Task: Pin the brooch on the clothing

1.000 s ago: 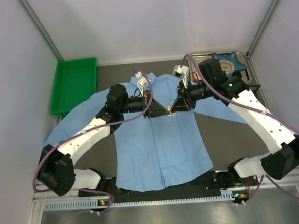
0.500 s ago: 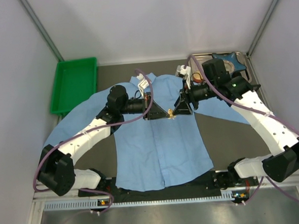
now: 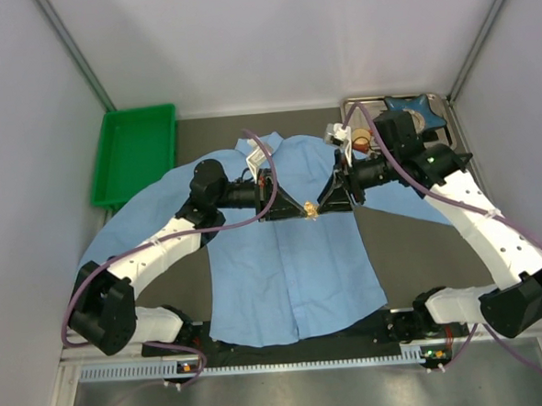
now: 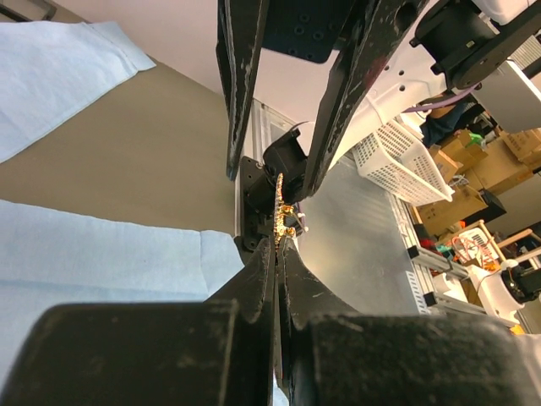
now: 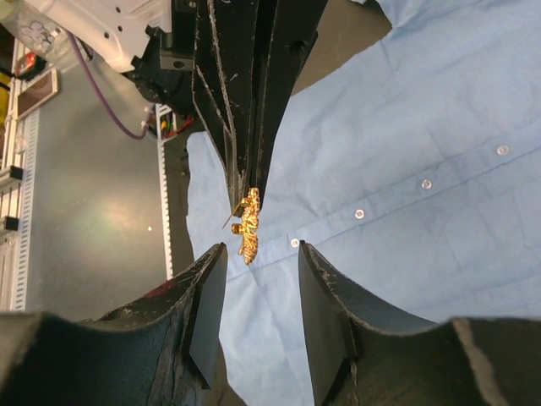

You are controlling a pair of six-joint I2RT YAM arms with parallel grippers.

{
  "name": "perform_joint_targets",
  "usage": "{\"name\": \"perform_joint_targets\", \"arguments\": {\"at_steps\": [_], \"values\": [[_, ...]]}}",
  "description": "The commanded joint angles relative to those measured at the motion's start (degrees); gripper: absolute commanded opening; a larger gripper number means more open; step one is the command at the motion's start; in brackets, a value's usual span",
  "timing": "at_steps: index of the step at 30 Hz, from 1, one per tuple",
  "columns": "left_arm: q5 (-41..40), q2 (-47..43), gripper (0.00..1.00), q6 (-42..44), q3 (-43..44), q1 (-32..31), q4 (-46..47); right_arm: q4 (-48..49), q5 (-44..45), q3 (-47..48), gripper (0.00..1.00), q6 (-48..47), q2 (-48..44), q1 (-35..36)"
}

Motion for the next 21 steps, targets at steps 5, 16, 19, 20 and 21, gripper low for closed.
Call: {"name": "perform_joint_targets", "arguments": {"at_steps": [5, 16, 19, 20, 21], "values": [[1.09, -1.54, 0.00, 1.03, -0.24, 0.16, 6.77, 0.37, -1.77, -1.20, 0.34, -1.49, -2.11, 1.38], [1.62, -1.71, 0.00, 4.01, -0.24, 0.08, 6.60, 4.06, -1.86, -0.06, 0.00, 2.38, -0.96, 2.26], [-0.22, -2.59, 0.19, 6.82, 0.29, 0.25, 2.13, 5.37, 2.94, 0.03, 0.00, 2.73, -2.37, 2.35], [-1.54, -3.03, 0.30, 6.91, 0.38, 1.21, 0.46, 8.08, 5.15, -0.40, 0.00, 2.91, -3.33, 2.35], [-3.72, -4.08, 0.39, 5.18, -0.06, 1.92, 1.14, 9.76, 7.35, -1.97, 0.00, 2.91, -5.60, 2.26]]}}
